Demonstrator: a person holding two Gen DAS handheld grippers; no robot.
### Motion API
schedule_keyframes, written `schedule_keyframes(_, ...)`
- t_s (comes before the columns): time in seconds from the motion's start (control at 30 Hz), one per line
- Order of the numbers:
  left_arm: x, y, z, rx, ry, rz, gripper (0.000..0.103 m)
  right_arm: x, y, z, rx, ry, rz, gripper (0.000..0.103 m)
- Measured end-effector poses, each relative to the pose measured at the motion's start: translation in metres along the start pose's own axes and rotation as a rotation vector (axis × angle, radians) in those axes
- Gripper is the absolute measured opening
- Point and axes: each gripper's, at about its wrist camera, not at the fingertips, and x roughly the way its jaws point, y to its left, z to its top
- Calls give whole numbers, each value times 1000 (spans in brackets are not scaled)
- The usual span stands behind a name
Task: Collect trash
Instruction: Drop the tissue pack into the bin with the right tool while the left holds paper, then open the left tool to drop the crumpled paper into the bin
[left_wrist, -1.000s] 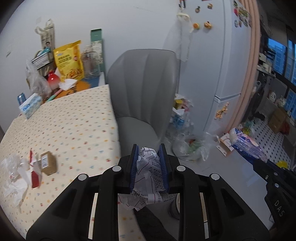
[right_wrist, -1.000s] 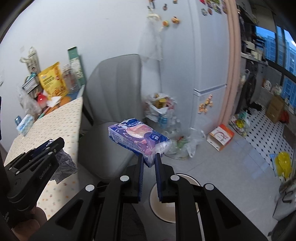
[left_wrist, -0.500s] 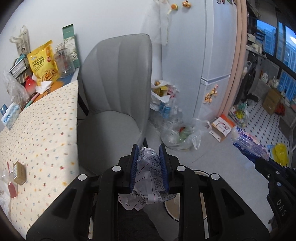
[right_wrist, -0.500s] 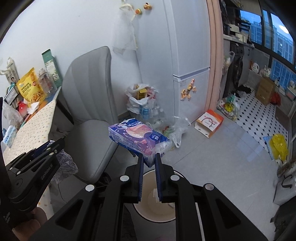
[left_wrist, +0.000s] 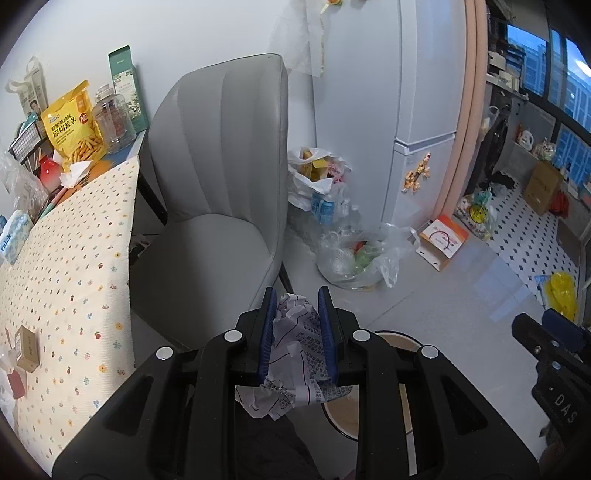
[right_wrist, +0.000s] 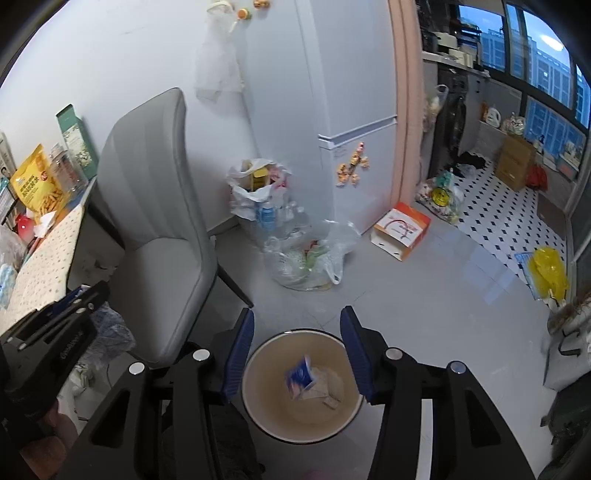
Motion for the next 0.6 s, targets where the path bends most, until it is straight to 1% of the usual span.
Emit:
schedule_keyframes(0.1,-1,-9,0,18,1,-13,23,-3,-17,-3,27,-4,-15,49)
schedule_keyframes(0.33,-2,-47,-2,74,8,-74,23,-11,-57,-3,79,-20,-56,49)
schedule_keyframes(0.47,-2,-67,-2,95,24,-127,23,-18,-74,-1,107,-35,-75,49)
schedule_keyframes(0.6,0,-82,-2,112,37,-174,27,-19,-92,-1,134,-37,-93,49)
